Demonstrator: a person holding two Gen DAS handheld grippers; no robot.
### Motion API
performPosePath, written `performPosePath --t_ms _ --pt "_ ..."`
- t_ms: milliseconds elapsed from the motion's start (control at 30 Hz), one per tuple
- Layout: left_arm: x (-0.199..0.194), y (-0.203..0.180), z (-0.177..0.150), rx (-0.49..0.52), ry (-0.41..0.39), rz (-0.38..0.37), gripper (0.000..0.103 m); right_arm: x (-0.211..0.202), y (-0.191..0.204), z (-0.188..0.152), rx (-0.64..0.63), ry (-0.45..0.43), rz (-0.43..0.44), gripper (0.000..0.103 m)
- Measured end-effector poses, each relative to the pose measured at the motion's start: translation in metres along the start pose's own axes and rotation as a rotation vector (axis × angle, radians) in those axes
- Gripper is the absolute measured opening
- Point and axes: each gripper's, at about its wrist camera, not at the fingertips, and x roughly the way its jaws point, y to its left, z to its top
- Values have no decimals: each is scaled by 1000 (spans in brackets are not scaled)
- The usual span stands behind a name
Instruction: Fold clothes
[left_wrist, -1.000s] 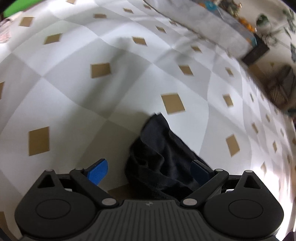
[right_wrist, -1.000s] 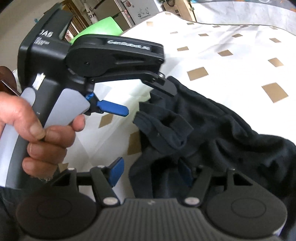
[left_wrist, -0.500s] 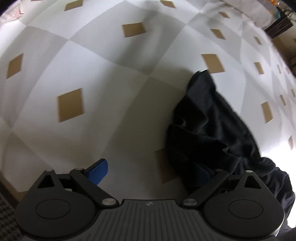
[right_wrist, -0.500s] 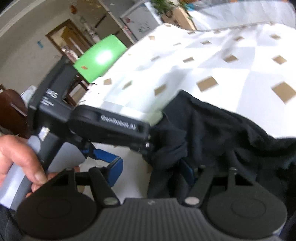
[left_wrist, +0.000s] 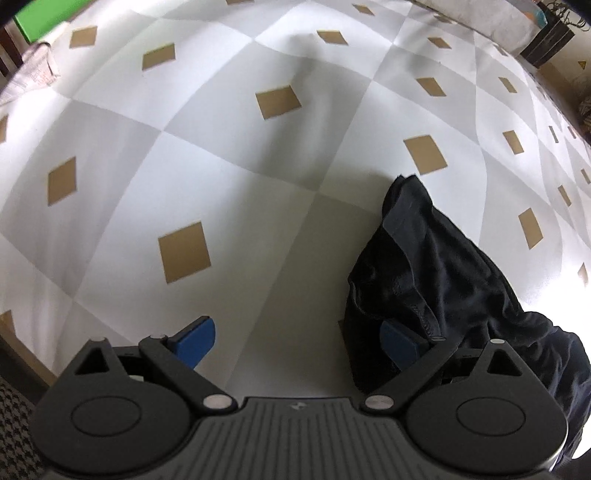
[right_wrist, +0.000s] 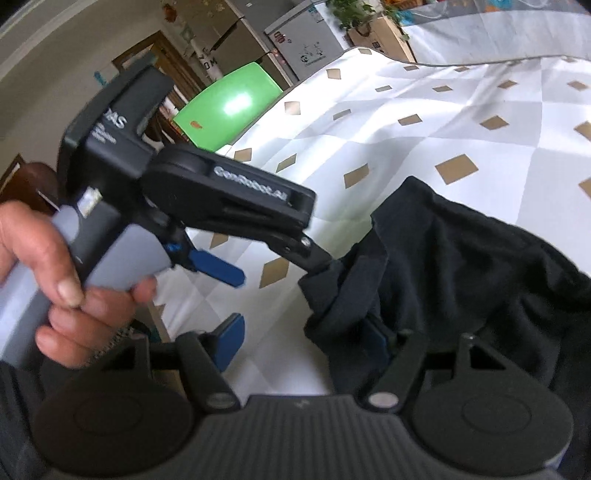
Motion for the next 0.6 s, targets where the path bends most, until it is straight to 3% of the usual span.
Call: performPosePath --t_ms 200,600 --pt "21 17 1 -123 81 -66 96 5 2 -2 88 -21 6 67" --pt "41 20 -4 -141 191 -133 96 -2 21 -13 151 -30 7 67"
